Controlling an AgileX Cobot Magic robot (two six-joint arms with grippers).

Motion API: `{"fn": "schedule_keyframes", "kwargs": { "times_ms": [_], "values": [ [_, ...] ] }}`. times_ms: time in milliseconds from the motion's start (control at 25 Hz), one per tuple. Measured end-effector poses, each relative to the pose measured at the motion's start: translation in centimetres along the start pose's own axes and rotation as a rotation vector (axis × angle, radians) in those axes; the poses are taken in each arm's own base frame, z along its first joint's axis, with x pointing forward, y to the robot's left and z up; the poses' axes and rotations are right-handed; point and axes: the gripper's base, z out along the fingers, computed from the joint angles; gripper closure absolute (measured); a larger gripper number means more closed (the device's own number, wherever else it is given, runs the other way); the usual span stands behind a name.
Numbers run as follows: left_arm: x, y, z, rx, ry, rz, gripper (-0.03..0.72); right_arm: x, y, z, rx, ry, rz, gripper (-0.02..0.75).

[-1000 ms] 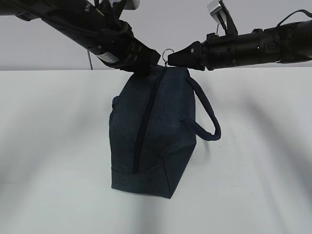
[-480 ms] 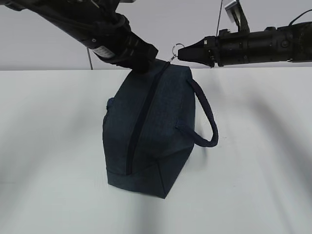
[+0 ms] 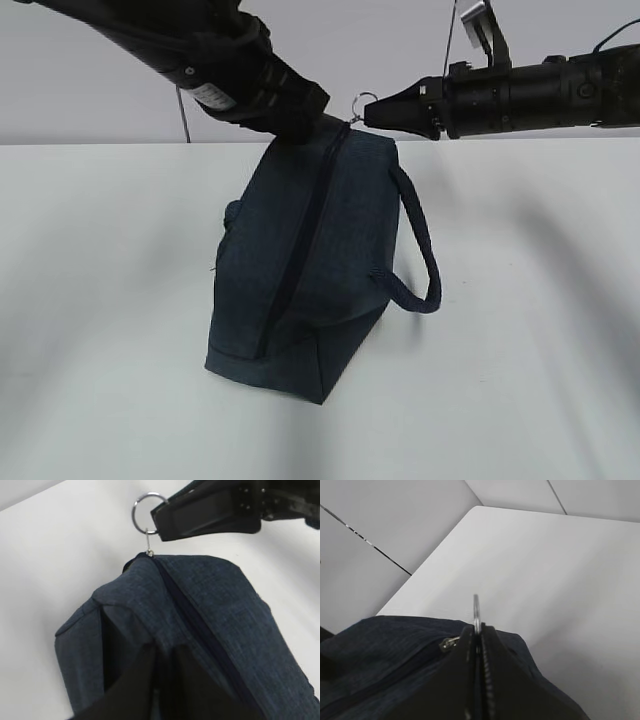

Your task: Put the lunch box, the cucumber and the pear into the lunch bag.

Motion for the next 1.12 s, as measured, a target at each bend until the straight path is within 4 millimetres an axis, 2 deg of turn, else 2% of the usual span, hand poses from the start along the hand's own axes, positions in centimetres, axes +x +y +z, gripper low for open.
{"fn": "schedule_keyframes", "kwargs": {
  "times_ms": [160,400,680,1120],
  "values": [
    [0.0,-0.6,0.0,0.018,0.001,0.025,0.66,0.2,-0.1,0.1,-0.009,0.008,0.002,0.738],
    [0.1,-1.2,0.0,0.064,0.013,0.04,0.66,1.8,-2.1,1.2,-0.022,0.031,0.041,0.738],
    [0.3,-1.2,0.0,0.065,0.027,0.049,0.66,1.5,-3.0,1.8,-0.047,0.035,0.041,0.738],
    [0.3,-1.2,0.0,0.065,0.028,0.06,0.66,2.4,-4.4,2.4,-0.002,0.073,0.047,0.738]
  ]
}}
